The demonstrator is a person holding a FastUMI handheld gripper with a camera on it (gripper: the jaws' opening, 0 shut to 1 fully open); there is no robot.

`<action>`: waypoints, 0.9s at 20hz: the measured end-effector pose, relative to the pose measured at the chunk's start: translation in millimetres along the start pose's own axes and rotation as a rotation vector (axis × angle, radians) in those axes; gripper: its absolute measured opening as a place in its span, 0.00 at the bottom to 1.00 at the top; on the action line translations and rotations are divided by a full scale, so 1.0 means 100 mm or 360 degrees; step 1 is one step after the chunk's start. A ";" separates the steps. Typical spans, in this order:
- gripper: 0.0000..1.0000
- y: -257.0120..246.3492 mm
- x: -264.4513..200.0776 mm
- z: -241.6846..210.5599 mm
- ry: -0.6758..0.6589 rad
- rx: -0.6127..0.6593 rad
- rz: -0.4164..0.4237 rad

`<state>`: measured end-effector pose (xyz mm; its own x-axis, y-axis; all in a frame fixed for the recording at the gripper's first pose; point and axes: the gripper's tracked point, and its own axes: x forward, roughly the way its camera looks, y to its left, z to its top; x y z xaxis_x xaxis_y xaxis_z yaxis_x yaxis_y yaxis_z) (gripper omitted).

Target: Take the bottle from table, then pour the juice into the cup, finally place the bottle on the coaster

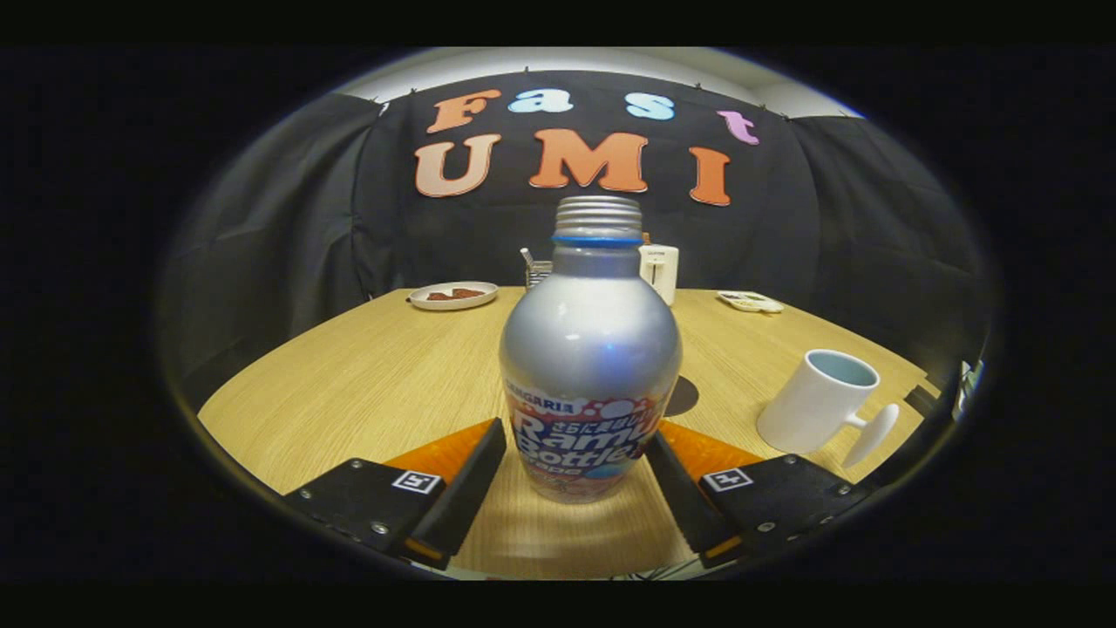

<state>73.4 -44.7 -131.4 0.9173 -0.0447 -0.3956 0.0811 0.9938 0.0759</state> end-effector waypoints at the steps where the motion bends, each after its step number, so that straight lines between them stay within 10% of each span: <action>1: 0.89 -0.01 0.00 0.00 -0.0009 0.0009 0.0006; 18: 0.77 -0.15 -0.25 0.29 -0.0017 0.0643 0.0023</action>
<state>60.3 -61.3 -95.7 0.9232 -0.0343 -0.3827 0.2130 0.8746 0.4356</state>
